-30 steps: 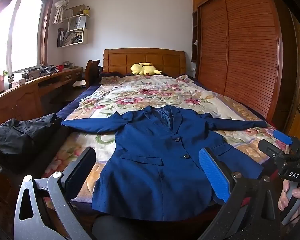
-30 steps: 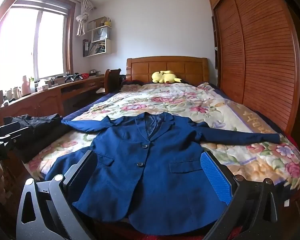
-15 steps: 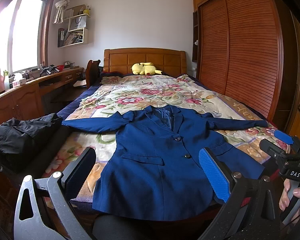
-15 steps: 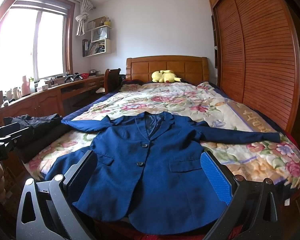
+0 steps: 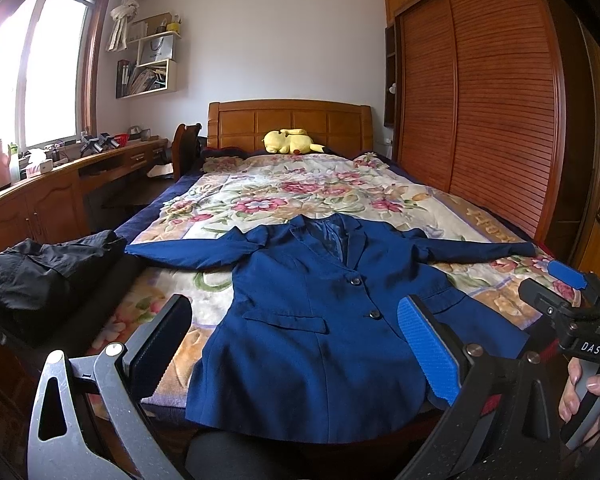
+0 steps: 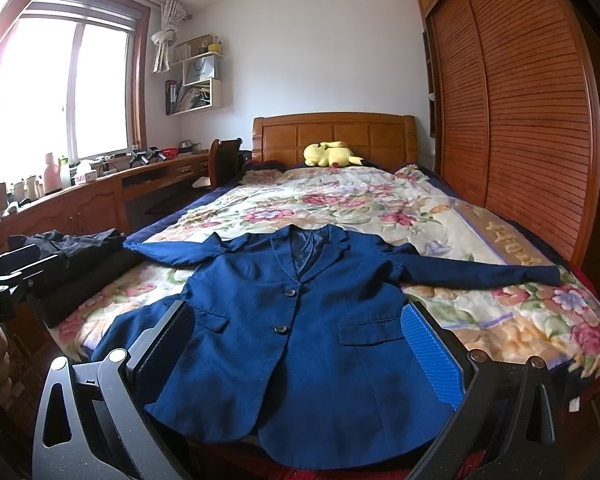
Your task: Fold large clothes
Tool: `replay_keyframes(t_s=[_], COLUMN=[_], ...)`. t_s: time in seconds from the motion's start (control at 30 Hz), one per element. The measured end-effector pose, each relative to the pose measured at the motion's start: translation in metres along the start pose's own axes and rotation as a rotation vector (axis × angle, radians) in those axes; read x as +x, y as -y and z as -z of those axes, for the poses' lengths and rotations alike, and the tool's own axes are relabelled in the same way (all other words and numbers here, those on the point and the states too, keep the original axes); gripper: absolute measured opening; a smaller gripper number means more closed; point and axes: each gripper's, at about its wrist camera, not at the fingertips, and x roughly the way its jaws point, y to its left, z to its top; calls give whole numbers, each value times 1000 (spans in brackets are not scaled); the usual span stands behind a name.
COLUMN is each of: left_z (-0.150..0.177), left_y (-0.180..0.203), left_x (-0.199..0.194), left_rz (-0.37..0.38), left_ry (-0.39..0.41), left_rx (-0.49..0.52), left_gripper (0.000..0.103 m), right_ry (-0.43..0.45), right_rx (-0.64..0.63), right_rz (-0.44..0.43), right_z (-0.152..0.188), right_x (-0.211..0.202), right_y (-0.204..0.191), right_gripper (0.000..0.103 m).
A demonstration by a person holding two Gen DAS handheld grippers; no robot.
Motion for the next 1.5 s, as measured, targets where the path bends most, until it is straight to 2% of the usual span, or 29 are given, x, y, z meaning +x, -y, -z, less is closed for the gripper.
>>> replay_keyframes(t_s=[1.5], left_z=[2], left_y=[-1], left_x=[3], left_rz=[2], left_ry=[-5], left_rx=[0], left_gripper=[103], right_ry=[0], right_rx=[1], right_rz=[-3], right_z=[2], right_x=[-1], right_y=[-1], right_gripper=[102])
